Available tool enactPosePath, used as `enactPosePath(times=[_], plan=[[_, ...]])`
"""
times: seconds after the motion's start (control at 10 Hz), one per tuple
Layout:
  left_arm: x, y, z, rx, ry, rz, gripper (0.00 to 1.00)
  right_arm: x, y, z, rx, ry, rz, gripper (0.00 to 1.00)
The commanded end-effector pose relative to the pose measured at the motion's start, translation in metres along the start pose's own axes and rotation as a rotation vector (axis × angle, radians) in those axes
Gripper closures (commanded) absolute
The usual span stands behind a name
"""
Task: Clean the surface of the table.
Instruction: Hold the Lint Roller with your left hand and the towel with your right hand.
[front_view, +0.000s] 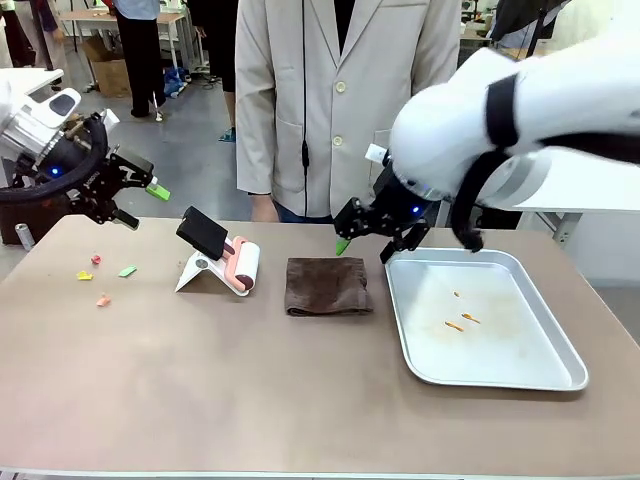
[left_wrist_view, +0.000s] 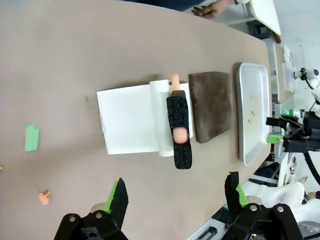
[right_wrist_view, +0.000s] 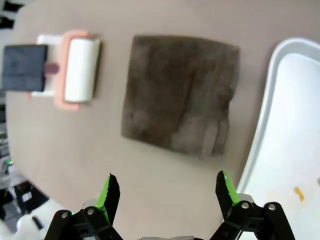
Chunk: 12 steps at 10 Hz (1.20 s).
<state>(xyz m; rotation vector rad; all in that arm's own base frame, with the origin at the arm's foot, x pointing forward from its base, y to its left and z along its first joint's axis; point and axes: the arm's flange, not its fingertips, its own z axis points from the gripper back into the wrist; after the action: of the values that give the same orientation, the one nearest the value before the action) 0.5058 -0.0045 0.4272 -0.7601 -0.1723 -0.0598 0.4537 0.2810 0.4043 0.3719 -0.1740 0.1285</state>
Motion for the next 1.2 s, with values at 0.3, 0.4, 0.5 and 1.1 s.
enactPosePath(times=[0.3, 0.4, 0.5, 1.1], plan=[[-0.004, -0.003, -0.004, -0.018, 0.019, -0.024, 0.00, 0.016, -0.007, -0.064, -0.124, -0.032, -0.079, 0.00], [-0.006, -0.007, -0.008, -0.014, 0.017, -0.024, 0.00, 0.016, -0.007, -0.068, -0.125, -0.042, -0.075, 0.00], [-0.009, -0.016, -0.014, -0.021, 0.021, -0.021, 0.00, 0.017, -0.007, -0.067, -0.108, -0.060, -0.082, 0.00], [-0.002, -0.003, -0.005, -0.010, 0.019, -0.008, 0.00, 0.008, -0.023, -0.068, -0.097, -0.017, -0.058, 0.00]])
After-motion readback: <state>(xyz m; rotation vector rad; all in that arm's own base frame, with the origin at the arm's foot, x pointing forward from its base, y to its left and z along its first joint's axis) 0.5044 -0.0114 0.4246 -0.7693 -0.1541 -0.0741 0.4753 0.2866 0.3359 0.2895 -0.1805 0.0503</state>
